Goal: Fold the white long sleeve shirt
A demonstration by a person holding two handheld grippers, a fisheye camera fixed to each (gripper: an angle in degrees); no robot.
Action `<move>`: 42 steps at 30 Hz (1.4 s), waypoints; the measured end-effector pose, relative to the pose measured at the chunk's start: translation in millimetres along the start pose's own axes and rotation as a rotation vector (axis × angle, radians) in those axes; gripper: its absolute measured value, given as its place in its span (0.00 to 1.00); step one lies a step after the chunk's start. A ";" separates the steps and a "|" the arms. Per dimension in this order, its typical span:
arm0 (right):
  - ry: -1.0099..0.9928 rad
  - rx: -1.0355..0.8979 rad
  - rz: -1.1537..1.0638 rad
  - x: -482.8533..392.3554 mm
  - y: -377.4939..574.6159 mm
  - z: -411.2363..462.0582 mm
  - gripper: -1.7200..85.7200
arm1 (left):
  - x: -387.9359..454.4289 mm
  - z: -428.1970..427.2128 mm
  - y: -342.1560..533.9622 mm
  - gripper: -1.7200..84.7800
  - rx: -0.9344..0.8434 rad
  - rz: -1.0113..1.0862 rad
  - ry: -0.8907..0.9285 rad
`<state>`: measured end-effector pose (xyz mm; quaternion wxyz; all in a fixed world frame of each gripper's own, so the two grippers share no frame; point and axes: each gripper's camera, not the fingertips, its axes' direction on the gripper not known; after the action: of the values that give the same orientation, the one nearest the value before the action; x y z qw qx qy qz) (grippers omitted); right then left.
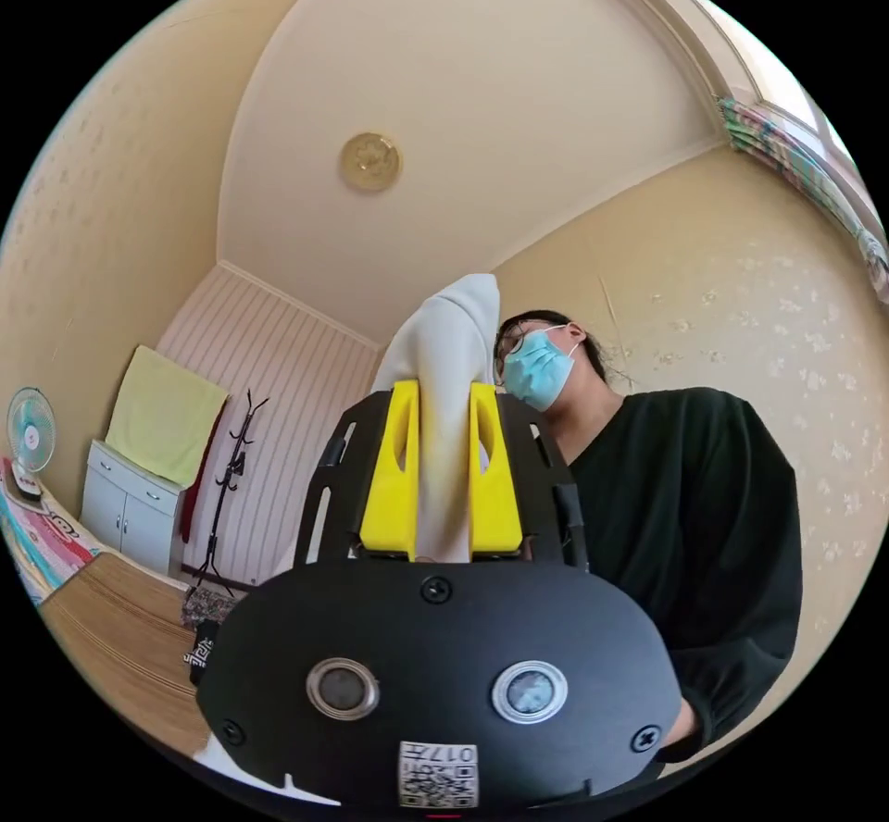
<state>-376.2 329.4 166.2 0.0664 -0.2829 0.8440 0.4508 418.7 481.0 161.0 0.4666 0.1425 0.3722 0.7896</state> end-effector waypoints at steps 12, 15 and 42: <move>0.206 -0.176 0.181 82.8 55.9 83.3 0.08 | -65.7 39.4 73.1 0.13 -0.253 -0.204 -0.240; 0.506 -0.337 0.047 71.0 41.0 101.2 0.07 | -70.7 36.4 80.2 0.12 -0.395 -0.249 -0.472; 0.825 -0.419 -0.064 94.6 60.5 222.1 0.08 | -203.3 208.6 157.9 0.18 -0.890 -0.391 -0.941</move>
<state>-519.1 493.4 45.4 -0.3197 -0.4716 0.6815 0.4592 545.0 359.0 442.0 0.7274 0.1955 -0.2124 0.6225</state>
